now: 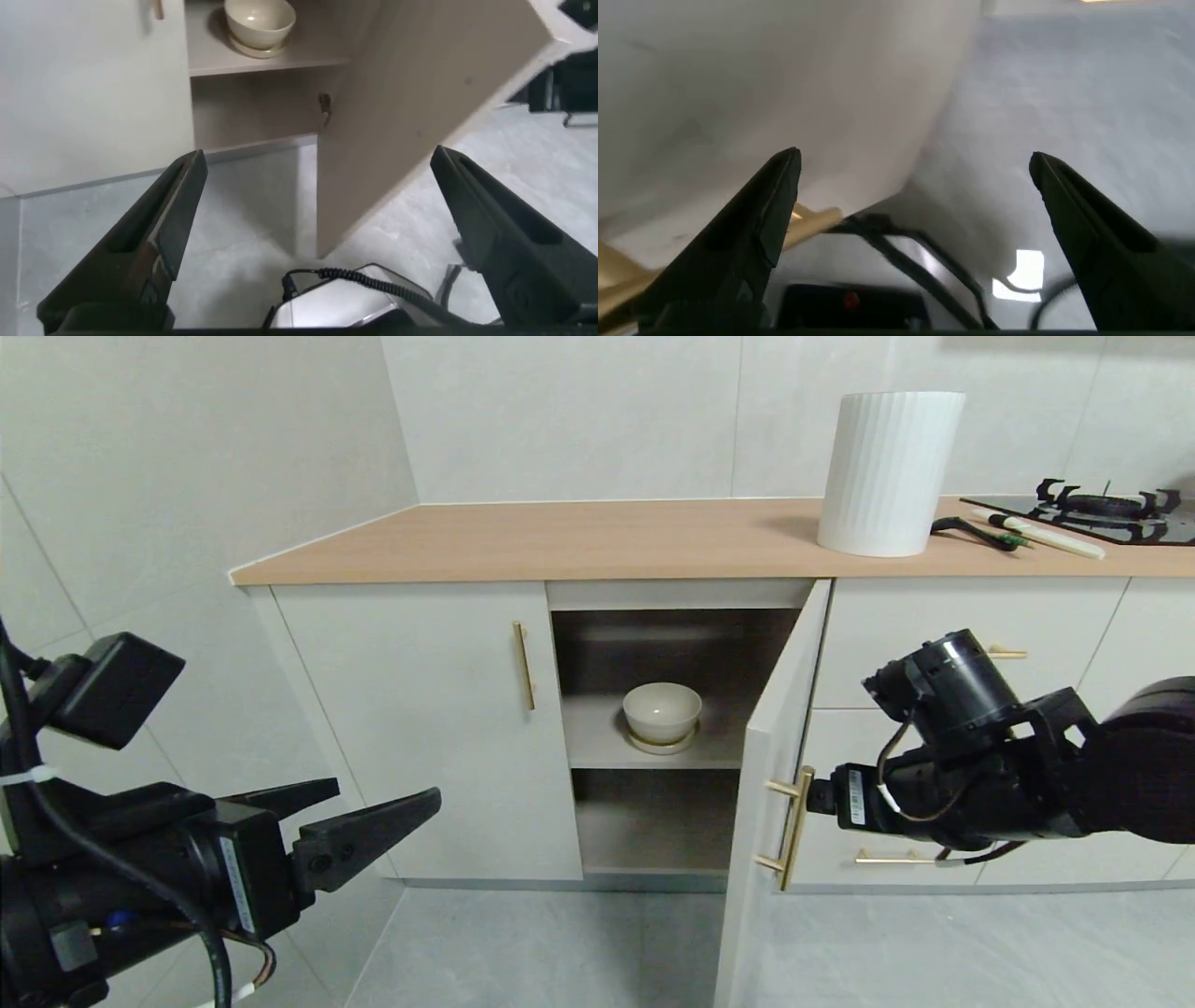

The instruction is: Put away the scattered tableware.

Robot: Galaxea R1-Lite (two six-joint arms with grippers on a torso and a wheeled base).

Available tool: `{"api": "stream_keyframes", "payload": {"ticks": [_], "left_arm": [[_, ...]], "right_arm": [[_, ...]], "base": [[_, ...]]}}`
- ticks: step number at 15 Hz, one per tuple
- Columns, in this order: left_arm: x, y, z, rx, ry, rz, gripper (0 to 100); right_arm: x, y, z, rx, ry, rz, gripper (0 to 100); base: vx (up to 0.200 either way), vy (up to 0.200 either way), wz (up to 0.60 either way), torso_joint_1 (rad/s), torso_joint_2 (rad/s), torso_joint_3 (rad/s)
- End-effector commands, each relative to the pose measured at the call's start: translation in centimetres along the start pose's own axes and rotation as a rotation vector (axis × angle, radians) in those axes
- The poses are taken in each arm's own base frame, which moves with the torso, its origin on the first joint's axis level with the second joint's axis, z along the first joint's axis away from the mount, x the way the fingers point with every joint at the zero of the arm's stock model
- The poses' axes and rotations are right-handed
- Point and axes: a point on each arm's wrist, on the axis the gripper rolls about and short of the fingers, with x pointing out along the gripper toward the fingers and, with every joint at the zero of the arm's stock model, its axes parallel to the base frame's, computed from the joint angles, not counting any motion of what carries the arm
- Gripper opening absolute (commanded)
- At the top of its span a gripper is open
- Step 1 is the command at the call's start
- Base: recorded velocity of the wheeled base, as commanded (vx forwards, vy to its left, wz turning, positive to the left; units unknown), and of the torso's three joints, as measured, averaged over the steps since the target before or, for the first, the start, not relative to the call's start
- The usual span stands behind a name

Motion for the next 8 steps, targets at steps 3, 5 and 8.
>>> {"api": "stream_keyframes", "payload": {"ticks": [3, 5, 8], "left_arm": [[0.1, 0.3, 0.2, -0.006, -0.011, 0.031, 100], [0.3, 0.4, 0.3, -0.006, -0.017, 0.061, 100], [0.4, 0.5, 0.2, -0.004, -0.009, 0.064, 100]], "right_arm": [[3.4, 2.4, 2.0, -0.01, 0.03, 0.096, 100], [5.5, 3.2, 2.6, -0.011, 0.01, 0.122, 100], [7.4, 3.9, 3.0, -0.015, -0.006, 0.131, 100]], "base": [[0.0, 0.0, 0.0, 0.0, 0.0, 0.0], [0.0, 0.0, 0.0, 0.0, 0.0, 0.0], [0.0, 0.0, 0.0, 0.0, 0.0, 0.0]]}}
